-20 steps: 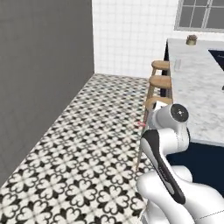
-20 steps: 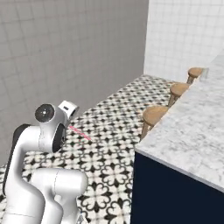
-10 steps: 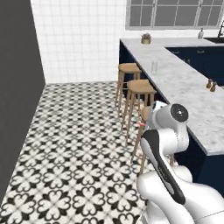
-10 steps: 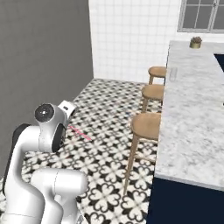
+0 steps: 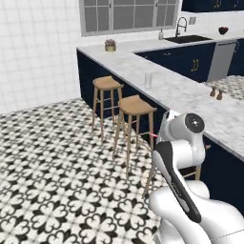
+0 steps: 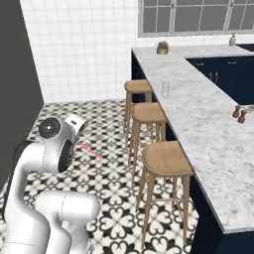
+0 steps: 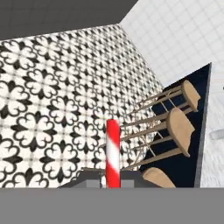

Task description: Take a straw from the drawer in front and place it inside the glass cup on the dining counter.

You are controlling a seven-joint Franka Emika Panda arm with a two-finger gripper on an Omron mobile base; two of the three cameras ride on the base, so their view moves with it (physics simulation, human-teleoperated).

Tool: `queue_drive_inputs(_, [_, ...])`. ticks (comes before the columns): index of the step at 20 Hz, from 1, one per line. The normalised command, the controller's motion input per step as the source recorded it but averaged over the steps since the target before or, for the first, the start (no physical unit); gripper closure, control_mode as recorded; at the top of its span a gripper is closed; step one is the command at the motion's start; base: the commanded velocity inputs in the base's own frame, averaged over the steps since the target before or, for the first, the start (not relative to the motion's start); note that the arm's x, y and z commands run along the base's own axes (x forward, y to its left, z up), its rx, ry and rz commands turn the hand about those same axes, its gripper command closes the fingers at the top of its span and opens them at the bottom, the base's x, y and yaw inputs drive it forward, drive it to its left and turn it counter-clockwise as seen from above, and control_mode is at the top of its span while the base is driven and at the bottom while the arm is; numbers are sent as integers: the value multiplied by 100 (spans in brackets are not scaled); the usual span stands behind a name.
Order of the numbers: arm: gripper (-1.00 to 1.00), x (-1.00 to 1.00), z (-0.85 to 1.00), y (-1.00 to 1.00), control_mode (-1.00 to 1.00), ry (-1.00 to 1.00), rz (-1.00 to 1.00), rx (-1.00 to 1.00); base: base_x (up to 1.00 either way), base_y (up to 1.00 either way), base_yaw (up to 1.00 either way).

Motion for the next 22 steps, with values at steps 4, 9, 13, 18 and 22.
queue_drive_inputs(4, [100, 0, 0, 0, 100, 0, 0, 0, 94, 95, -63])
queue_drive_inputs(9, [100, 0, 0, 0, 100, 0, 0, 0, 76, 100, -60])
queue_drive_inputs(13, [100, 0, 0, 0, 100, 0, 0, 0, 51, 100, -55])
queue_drive_inputs(18, [100, 0, 0, 0, 100, 0, 0, 0, 42, 99, -51])
queue_drive_inputs(22, [100, 0, 0, 0, 100, 0, 0, 0, 45, 96, -45])
